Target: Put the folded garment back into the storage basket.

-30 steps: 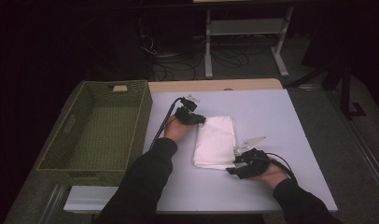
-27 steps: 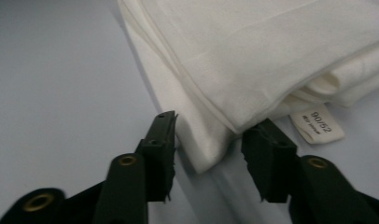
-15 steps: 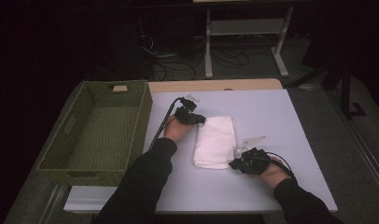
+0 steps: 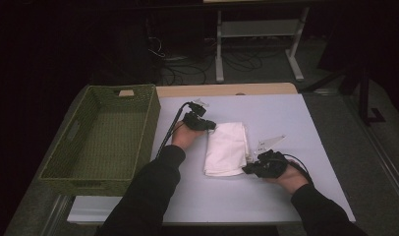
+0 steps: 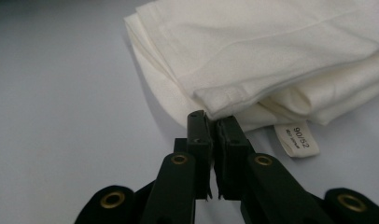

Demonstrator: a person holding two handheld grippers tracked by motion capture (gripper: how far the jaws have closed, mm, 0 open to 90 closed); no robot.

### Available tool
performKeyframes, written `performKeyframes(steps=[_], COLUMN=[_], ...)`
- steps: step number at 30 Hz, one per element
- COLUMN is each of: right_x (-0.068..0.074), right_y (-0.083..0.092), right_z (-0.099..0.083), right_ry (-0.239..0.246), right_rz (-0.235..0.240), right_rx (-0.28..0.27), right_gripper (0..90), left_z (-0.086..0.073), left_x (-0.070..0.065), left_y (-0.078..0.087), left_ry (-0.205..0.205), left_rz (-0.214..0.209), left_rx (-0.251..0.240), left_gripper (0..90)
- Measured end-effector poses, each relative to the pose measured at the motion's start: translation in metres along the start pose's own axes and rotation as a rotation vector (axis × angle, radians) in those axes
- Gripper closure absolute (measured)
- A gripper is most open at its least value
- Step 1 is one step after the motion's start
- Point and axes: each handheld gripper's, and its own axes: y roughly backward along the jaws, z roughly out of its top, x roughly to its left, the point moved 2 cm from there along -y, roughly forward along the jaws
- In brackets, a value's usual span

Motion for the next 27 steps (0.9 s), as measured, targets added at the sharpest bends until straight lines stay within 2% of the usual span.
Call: performKeyframes(steps=[13, 27], right_x=[-0.008, -0.011], right_y=[0.011, 0.015], right_z=[0.016, 0.041], right_ry=[0.021, 0.058], right_rz=[0.042, 0.046], right_rx=[-0.031, -0.065], right_gripper=[84.3, 84.6], left_z=[0.002, 0.009], left_x=[-0.007, -0.023], left_y=[0.010, 0.025], left_ry=[-0.020, -0.028], left_rz=[-0.003, -0.035], left_rx=[-0.024, -0.089], left_gripper=[80.6, 80.9])
